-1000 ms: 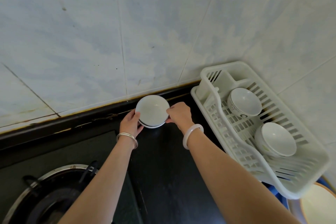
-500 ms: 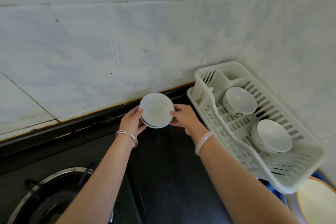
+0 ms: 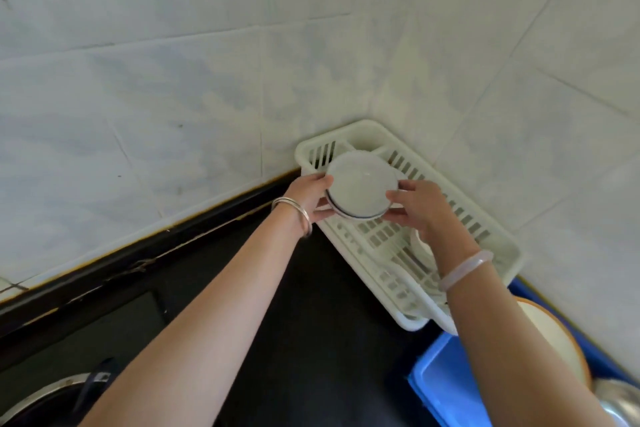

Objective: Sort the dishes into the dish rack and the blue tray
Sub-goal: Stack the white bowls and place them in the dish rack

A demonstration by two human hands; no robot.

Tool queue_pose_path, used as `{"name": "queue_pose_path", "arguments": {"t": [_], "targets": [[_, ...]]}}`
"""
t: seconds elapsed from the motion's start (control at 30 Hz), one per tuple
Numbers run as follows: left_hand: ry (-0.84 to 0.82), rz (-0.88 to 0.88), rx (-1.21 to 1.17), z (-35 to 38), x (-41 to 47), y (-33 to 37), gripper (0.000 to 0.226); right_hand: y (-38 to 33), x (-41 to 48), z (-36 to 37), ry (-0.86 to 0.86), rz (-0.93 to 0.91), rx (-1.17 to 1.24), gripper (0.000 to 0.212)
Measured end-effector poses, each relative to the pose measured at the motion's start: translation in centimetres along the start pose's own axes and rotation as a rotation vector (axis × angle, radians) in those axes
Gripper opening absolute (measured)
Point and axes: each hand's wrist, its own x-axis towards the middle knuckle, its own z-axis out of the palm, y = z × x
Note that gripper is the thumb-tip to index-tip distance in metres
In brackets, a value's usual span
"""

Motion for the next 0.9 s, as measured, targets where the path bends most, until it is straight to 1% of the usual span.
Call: {"name": "queue_pose_path", "arguments": {"t": [0.17, 0.33, 0.47, 0.63, 0.73, 0.9], "targets": [[-0.122, -0.078, 0.167, 3.1, 2.7, -1.2, 0.041, 2.5, 0.9, -3.5, 0.079, 0.134, 0.084, 0.033], [-0.193, -0.152, 0.366, 4.4, 5.4, -2.4, 0.040, 5.8, 1.1, -4.0, 0.097, 0.233, 0.177, 0.039], [-0.222, -0.217, 0.560, 4.8, 7.1, -2.6, 0.041, 7.6, 1.3, -3.6, 0.106, 0.282, 0.206, 0.032], [-0.262, -0.269, 0.771, 5.6, 8.8, -2.5, 0.042, 9.2, 1.8, -3.5, 0.109, 0.297, 0.193, 0.015], [-0.294, -0.301, 0.928, 6.2, 9.4, -2.6, 0.042, 10.1, 1.8, -3.4, 0.106, 0.306, 0.160, 0.012], [-0.288, -0.312, 1.145, 7.0, 9.9, -2.9, 0.040, 11.0, 2.0, -3.1, 0.093, 0.309, 0.131, 0.007]]}}
